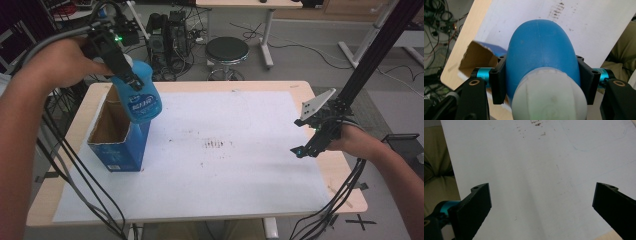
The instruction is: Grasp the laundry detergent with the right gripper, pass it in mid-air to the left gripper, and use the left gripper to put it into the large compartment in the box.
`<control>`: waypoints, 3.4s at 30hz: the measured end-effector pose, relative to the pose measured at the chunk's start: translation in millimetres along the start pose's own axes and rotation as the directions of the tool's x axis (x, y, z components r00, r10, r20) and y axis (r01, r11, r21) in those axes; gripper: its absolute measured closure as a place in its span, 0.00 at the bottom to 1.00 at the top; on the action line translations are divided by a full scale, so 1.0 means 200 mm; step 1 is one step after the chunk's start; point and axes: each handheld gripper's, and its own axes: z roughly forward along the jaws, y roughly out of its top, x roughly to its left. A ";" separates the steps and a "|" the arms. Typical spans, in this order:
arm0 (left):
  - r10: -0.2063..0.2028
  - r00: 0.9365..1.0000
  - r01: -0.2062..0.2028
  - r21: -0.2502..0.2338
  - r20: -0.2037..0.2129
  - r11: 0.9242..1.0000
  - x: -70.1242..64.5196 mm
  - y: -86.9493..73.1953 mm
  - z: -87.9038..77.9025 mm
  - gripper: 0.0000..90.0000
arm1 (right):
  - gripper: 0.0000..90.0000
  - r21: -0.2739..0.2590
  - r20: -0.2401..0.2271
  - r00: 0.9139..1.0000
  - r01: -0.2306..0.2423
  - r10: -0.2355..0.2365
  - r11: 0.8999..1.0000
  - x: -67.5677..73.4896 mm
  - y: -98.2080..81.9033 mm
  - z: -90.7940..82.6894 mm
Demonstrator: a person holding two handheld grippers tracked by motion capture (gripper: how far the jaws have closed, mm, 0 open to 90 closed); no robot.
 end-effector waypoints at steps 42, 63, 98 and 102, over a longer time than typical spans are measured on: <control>-0.178 0.984 0.179 0.051 -0.027 0.983 0.26 -0.39 0.35 0.42 | 0.01 0.010 0.021 1.000 -0.003 0.003 1.000 -0.01 0.00 -0.03; -0.131 0.991 0.131 0.111 -0.003 0.985 0.26 -0.49 0.79 0.42 | 0.01 0.032 0.010 1.000 -0.001 0.001 0.999 -0.01 0.02 0.03; -0.182 0.983 0.180 0.072 0.016 0.981 0.27 -0.53 0.87 0.35 | 0.01 0.030 0.011 1.000 0.011 -0.011 0.999 0.00 0.03 0.05; -0.165 0.986 0.164 0.066 0.005 0.984 0.28 -0.51 0.81 0.30 | 0.01 0.035 0.012 1.000 0.013 -0.013 0.999 0.00 0.03 0.06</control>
